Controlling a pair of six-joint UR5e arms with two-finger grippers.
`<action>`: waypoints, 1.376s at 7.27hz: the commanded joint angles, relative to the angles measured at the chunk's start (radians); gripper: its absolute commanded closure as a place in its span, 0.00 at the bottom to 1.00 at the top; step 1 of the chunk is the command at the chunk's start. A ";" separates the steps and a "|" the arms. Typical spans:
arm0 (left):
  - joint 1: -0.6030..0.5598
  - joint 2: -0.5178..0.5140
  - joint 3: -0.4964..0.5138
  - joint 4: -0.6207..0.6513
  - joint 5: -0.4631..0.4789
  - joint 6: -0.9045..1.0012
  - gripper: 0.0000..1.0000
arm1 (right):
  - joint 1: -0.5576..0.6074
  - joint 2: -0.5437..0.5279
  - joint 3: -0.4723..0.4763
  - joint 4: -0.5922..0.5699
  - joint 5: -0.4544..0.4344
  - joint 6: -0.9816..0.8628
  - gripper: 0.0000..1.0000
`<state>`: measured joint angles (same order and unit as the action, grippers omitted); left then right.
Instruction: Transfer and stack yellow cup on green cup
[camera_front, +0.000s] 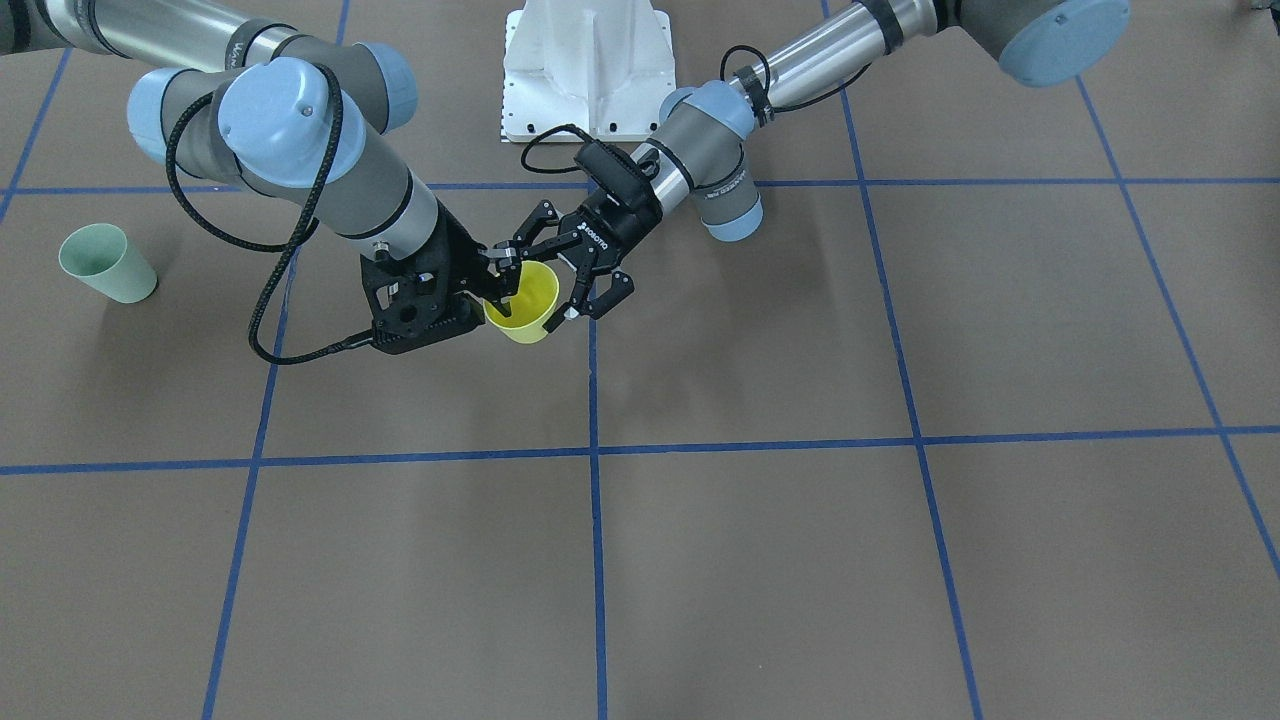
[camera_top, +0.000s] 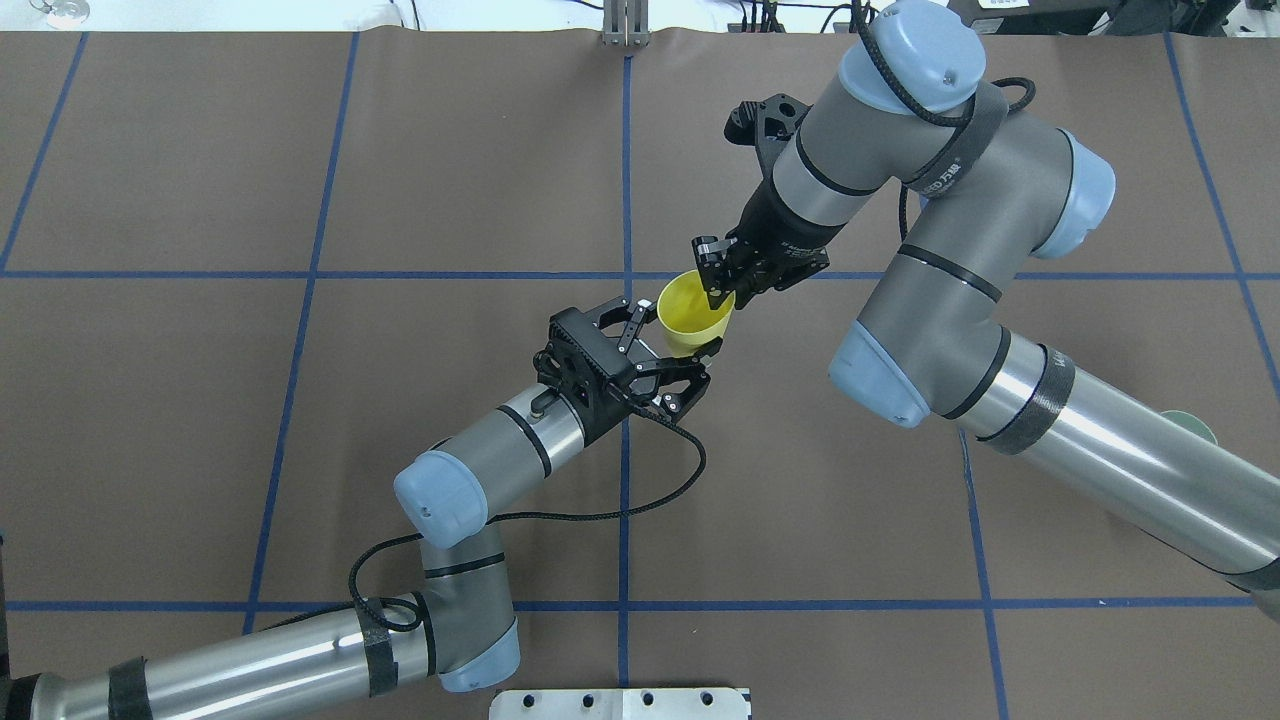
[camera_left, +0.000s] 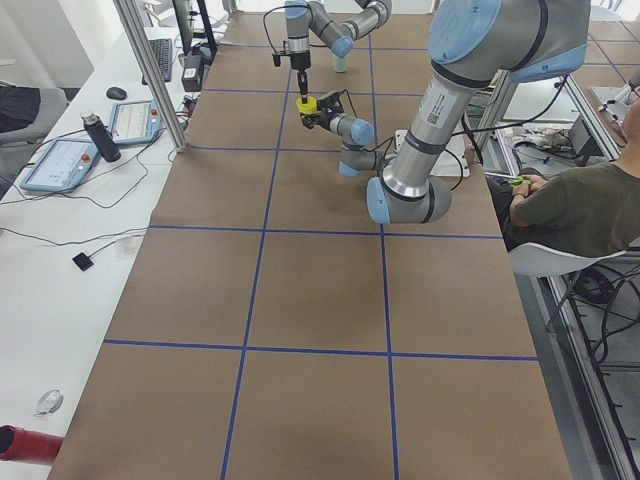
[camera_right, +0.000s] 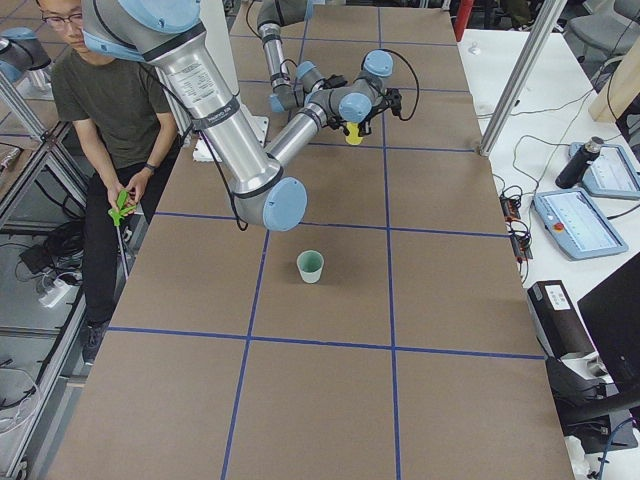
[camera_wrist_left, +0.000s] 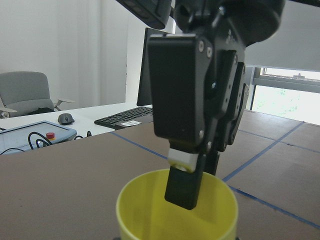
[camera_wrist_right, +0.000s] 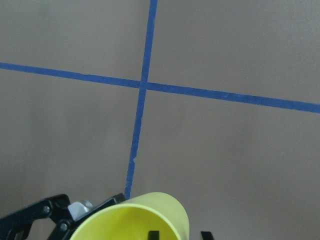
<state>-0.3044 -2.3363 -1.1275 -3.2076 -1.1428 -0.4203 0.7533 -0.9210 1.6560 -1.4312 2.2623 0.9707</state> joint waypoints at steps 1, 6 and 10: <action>0.001 -0.002 0.000 0.000 0.000 0.000 0.76 | 0.000 0.001 0.005 0.000 0.000 0.000 0.78; -0.001 -0.011 -0.037 -0.002 0.000 -0.011 0.01 | 0.003 -0.002 0.015 0.000 0.002 0.019 1.00; -0.004 -0.008 -0.055 -0.005 -0.002 -0.012 0.00 | 0.093 -0.032 0.016 -0.002 0.071 0.019 1.00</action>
<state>-0.3075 -2.3451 -1.1768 -3.2111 -1.1432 -0.4320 0.8075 -0.9384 1.6707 -1.4325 2.3022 0.9894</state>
